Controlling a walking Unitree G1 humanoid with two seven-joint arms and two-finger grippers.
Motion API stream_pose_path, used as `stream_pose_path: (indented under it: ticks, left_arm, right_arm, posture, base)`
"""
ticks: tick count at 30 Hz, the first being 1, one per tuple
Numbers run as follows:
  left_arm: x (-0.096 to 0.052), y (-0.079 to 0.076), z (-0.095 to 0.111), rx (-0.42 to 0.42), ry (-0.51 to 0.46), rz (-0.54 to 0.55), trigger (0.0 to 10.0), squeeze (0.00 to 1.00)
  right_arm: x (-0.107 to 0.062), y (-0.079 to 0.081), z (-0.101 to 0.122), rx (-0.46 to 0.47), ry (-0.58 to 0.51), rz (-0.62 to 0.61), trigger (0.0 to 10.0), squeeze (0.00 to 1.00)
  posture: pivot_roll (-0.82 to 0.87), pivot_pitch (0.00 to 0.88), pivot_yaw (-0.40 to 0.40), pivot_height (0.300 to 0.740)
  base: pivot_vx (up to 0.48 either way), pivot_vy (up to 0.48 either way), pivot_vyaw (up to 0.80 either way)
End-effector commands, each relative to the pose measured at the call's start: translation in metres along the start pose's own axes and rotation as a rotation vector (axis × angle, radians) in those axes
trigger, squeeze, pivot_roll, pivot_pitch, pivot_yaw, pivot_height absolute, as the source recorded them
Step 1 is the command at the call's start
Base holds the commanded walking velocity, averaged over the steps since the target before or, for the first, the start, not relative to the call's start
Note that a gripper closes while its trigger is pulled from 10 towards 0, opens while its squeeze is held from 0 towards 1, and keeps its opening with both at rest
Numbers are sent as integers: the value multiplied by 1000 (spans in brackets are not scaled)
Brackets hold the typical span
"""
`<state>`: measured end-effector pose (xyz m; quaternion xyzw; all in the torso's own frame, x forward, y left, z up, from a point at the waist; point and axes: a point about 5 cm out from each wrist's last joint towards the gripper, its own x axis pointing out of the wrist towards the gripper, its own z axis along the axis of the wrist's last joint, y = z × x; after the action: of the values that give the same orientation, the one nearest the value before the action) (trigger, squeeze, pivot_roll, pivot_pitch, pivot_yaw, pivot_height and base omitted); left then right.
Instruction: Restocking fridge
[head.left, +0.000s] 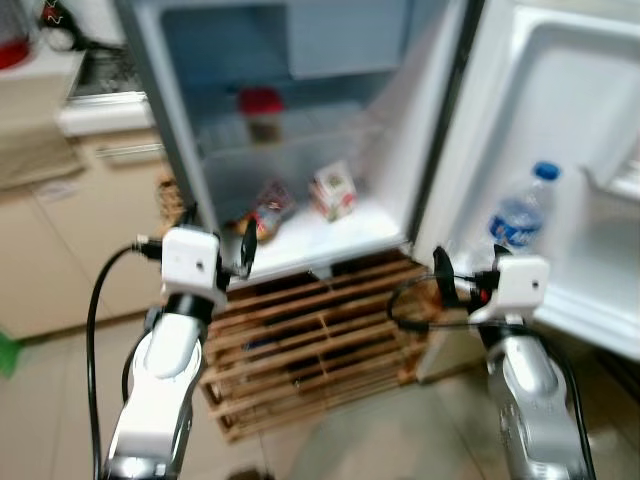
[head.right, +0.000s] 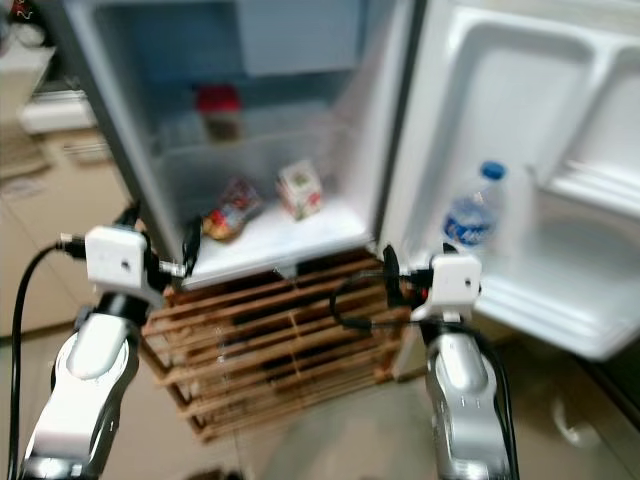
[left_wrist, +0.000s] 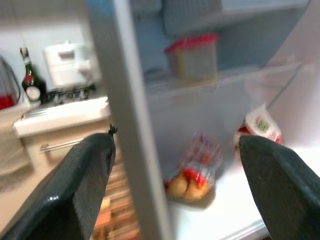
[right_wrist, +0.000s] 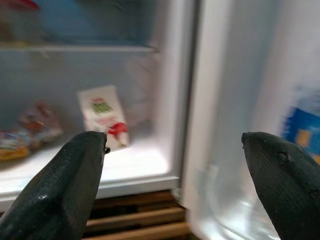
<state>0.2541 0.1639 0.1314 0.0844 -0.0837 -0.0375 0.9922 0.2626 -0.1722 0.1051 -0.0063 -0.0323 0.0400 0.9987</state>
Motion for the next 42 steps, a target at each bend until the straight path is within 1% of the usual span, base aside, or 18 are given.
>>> stream_pose_path:
  ticks: [1, 4, 6, 10, 15, 22, 27, 32, 34, 37, 39, 42]
  left_arm:
    - [3, -3, 3, -12, -10, -17, 10000, 0]
    - [0, -3, 3, -9, -6, -26, 10000, 0]
    - [1, -2, 3, 2, -4, -28, 10000, 0]
    - [5, -4, 1, 10, -1, -41, 10000, 0]
    - [8, -7, 3, 20, -15, -67, 10000, 0]
    - [14, -10, 4, 38, -15, -51, 10000, 0]
    - [16, -14, 3, 30, -5, -58, 10000, 0]
    - [17, -15, 2, 31, -1, -63, 10000, 0]
    - [17, -15, 2, 30, 0, -64, 10000, 0]
    - [19, -17, 0, 17, 11, -74, 10000, 0]
    - [20, -20, 1, 21, 4, -97, 10000, 0]
    - [19, -25, 5, -13, -29, -151, 10000, 0]
  right_arm:
    - [-2, 4, -8, 6, 39, 27, 10000, 0]
    - [1, 10, -10, 23, 52, 53, 10000, 0]
    - [2, 12, -11, 34, 60, 62, 10000, 0]
    - [4, 11, -12, 22, 67, 57, 10000, 0]
    - [4, 7, -12, 16, 68, 39, 10000, 0]
    - [3, 5, -12, 20, 70, 26, 10000, 0]
    - [6, 7, -8, 23, 56, 30, 10000, 0]
    - [7, 7, -9, 17, 61, 33, 10000, 0]
    - [7, 7, -9, 16, 62, 33, 10000, 0]
    - [7, 7, -10, 15, 65, 32, 10000, 0]
    - [8, 7, -10, 14, 66, 31, 10000, 0]
    - [8, 7, -11, 10, 70, 35, 10000, 0]
  posture:
    - [-21, 0, 12, 740]
    - [-4, 0, 10, 740]
    - [-4, 0, 12, 740]
    - [-8, 0, 14, 740]
    - [-22, 0, 22, 740]
    - [-34, 0, 27, 740]
    - [-34, 0, 27, 740]
    - [-33, 0, 26, 740]
    - [-33, 0, 26, 740]
    - [-34, 0, 28, 740]
    - [-37, 0, 30, 740]
    - [-43, 0, 35, 740]
  base:
    - [0, -480, 650]
    - [0, -480, 623]
    - [0, -480, 606]
    - [0, -471, 0]
    - [0, 0, 0]
    - [0, 0, 0]
    - [-322, -278, 0]
    - [-315, -346, 0]
    - [0, -352, 0]
    - [0, 0, 0]
    - [0, 0, 0]
    - [0, -401, 0]
